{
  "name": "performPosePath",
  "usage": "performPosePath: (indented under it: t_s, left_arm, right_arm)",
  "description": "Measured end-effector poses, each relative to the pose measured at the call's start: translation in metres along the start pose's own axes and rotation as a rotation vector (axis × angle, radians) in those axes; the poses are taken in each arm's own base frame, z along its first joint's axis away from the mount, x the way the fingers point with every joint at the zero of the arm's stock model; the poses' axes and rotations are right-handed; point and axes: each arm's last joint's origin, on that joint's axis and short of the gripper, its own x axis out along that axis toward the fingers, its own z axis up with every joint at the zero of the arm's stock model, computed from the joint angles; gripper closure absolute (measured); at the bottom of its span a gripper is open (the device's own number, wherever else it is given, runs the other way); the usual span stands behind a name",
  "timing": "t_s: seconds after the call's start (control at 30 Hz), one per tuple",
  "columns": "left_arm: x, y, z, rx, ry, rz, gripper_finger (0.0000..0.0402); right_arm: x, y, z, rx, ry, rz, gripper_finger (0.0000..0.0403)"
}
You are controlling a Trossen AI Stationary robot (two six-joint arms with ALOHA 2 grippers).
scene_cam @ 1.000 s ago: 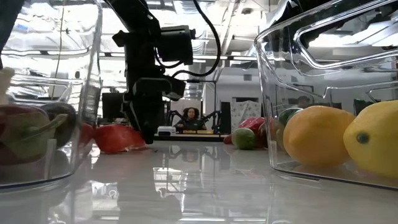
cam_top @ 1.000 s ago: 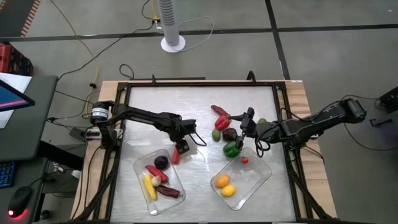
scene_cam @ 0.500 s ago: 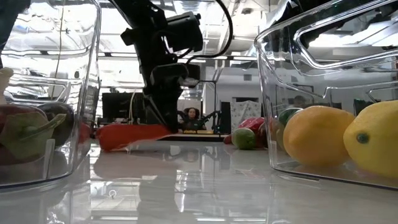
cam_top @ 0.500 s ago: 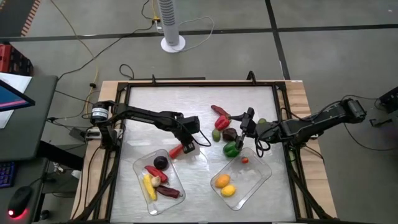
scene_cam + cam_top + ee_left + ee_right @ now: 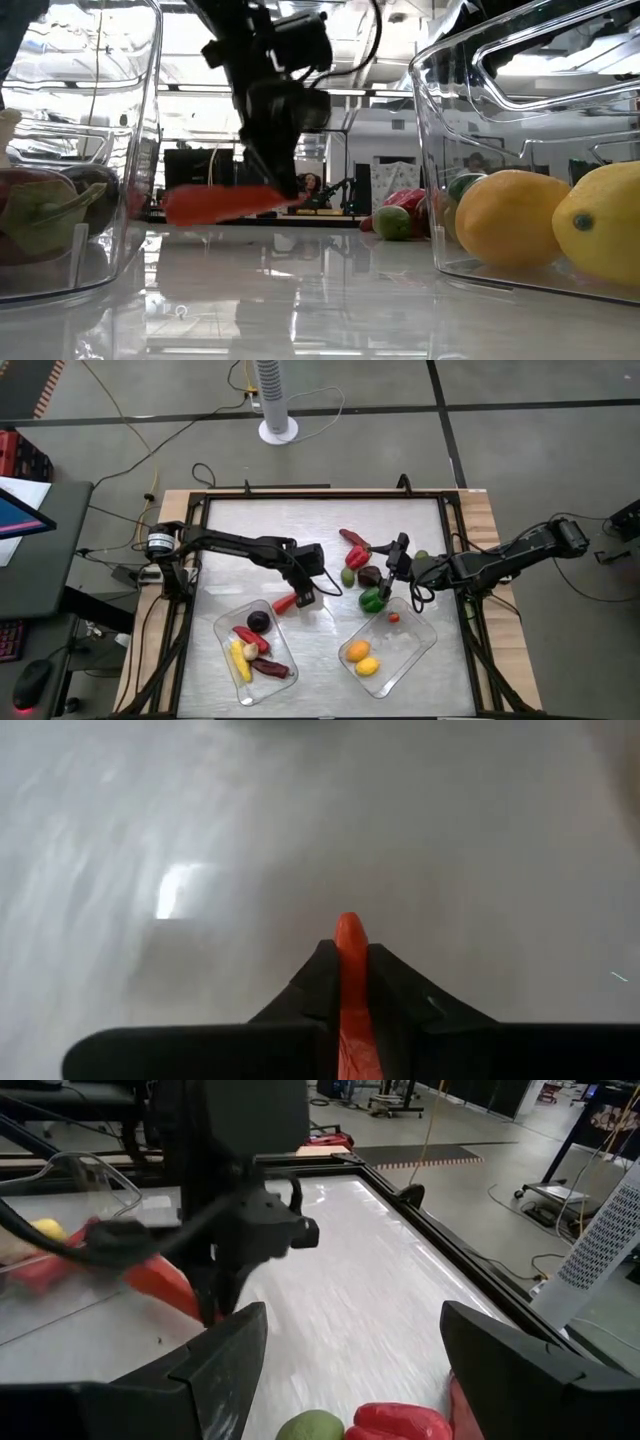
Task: Sort produce into baskets
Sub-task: Put the carrot into the left transparent bin
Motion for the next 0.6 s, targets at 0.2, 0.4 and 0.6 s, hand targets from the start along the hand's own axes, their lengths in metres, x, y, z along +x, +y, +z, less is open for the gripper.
performPosePath:
  t_s: [0.2,0.4,0.6]
  left_arm:
    - [-0.03,-0.021,0.022,0.105,0.023,-0.142,0.0382]
    - [-0.07,-0.064,0.043,0.276,-0.029,-0.407,0.0382]
    - [-0.088,-0.102,0.039,0.416,-0.017,-0.491,0.0381]
  right_arm:
    - [-0.001,-0.001,-0.001,-0.006,0.008,-0.002,0.0078]
    - [-0.001,-0.001,-0.002,-0.013,0.018,-0.004,0.0078]
    - [-0.001,-0.001,-0.003,-0.025,0.034,-0.005,0.0078]
